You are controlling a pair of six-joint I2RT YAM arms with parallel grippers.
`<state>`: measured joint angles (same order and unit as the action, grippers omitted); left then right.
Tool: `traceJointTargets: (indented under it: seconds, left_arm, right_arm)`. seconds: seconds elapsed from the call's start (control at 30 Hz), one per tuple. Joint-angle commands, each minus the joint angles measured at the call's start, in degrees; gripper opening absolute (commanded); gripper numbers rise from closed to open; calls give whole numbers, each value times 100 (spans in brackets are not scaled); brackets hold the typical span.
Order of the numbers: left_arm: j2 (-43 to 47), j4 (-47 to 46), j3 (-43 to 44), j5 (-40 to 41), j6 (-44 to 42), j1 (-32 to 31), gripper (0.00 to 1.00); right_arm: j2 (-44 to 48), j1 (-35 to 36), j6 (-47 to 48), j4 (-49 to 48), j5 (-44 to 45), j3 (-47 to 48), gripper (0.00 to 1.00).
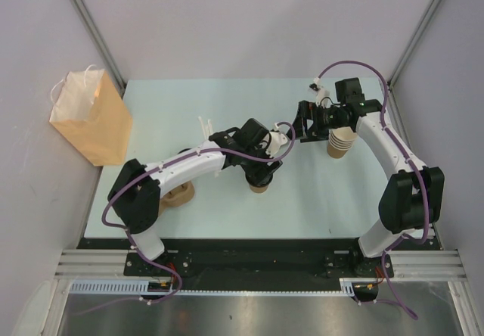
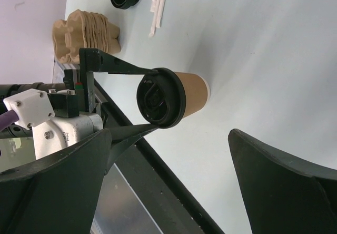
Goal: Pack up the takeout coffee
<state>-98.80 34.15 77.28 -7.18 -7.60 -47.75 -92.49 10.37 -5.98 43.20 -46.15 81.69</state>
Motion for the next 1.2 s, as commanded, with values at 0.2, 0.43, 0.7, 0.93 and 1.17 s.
traceJointTargets:
  seconds: [0.2, 0.43, 0.7, 0.93, 1.17]
  left_arm:
    - [-104, -110, -46, 226, -137, -59, 77]
    - [27, 161, 217, 401, -312, 19, 51]
    - [19, 391, 894, 314, -471, 1021, 45]
    - [-516, 382, 1728, 120, -541, 1952, 44]
    - [-1062, 294, 2020, 6, -453, 2331, 45]
  right_arm:
    - [-59, -44, -79, -171, -184, 216, 100]
    - [-50, -97, -96, -180, -193, 224, 100]
    - [-76, -123, -149, -242, -263, 216, 100]
    - [-103, -132, -184, -286, -263, 216, 100]
    - [-77, -149, -176, -277, -236, 216, 100]
